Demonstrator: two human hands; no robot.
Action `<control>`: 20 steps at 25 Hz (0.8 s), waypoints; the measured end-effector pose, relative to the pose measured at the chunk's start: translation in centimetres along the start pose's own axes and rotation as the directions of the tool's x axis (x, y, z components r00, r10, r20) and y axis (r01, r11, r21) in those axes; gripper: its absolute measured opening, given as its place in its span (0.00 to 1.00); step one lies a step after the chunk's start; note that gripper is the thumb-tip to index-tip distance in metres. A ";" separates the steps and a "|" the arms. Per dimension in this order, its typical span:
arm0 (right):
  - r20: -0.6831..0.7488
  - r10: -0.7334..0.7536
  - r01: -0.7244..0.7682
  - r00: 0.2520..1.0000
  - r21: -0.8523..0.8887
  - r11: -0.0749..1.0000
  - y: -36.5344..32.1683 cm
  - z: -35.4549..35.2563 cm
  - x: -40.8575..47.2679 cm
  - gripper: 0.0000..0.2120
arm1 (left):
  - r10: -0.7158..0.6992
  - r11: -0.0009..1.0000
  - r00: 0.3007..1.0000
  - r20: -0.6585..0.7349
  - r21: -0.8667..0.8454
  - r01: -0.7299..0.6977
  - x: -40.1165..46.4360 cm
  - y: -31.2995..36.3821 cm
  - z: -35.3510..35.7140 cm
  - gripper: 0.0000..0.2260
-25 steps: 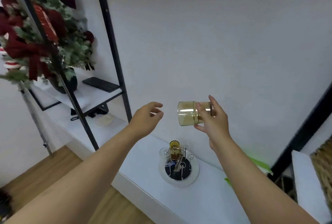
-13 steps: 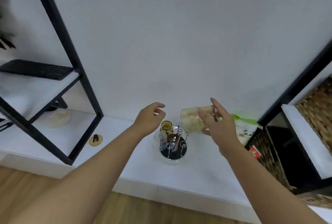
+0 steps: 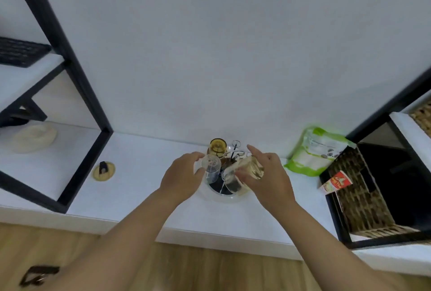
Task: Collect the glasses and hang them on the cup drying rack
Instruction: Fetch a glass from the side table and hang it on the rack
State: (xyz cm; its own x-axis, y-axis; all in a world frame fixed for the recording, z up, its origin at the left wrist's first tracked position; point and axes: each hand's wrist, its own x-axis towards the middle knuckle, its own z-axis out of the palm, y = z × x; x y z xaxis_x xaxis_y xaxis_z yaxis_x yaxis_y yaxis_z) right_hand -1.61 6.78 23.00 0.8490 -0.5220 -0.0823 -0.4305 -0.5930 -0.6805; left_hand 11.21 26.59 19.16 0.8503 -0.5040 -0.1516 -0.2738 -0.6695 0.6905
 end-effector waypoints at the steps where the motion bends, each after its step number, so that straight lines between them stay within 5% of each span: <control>1: 0.023 -0.013 0.014 1.000 -0.058 0.998 0.8 1.6 0.4 0.33 | -0.005 1.000 1.000 -0.001 0.017 0.005 0.5 -1.4 1.0 0.20; 20: 0.007 -0.193 0.186 0.981 -0.293 0.938 8.4 10.8 5.8 0.35 | 0.103 0.979 0.994 0.033 0.171 -0.107 7.7 -6.4 9.6 0.22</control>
State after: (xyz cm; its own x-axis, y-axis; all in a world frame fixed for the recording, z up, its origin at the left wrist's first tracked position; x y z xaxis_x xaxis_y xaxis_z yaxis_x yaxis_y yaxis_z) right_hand 3.00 5.39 8.99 0.9181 -0.3938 0.0455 -0.3355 -0.8330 -0.4399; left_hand 15.21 21.69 6.79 0.8025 -0.5877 -0.1028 -0.4359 -0.6952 0.5716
